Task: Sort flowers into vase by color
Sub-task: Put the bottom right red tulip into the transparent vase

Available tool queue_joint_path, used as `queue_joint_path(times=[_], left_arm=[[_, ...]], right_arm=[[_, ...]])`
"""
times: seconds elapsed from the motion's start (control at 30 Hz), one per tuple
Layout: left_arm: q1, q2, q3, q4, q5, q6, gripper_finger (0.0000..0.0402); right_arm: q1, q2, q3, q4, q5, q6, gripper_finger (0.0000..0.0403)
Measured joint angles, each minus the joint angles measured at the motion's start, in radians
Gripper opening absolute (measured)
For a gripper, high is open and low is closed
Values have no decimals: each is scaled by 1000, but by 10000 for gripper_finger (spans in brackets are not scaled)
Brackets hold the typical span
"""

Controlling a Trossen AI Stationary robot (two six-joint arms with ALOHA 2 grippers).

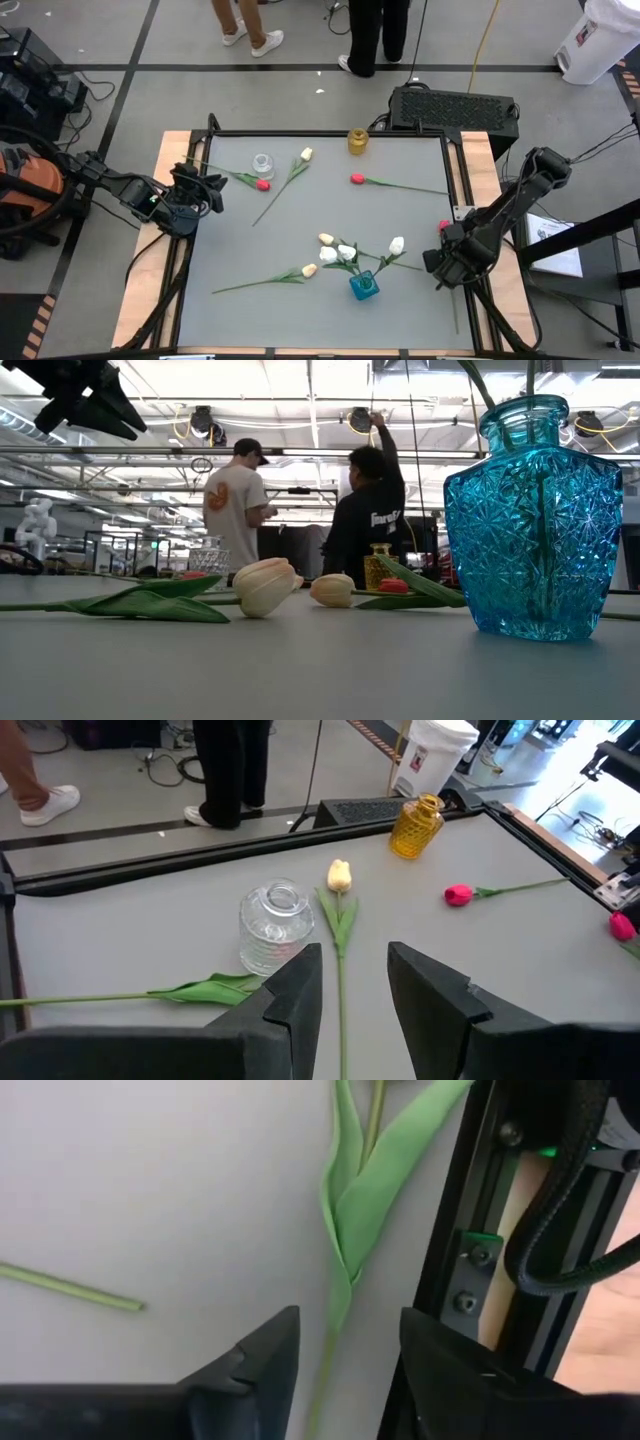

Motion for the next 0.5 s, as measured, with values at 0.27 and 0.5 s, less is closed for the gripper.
queue_joint_path(times=[0.27, 0.5], left_arm=[[0, 2, 0, 3, 0, 0, 123], [0, 2, 0, 6, 1, -1, 123]], right_arm=[[-5, 0, -82, 145, 0, 2, 179], [-5, 0, -89, 143, 0, -1, 178]])
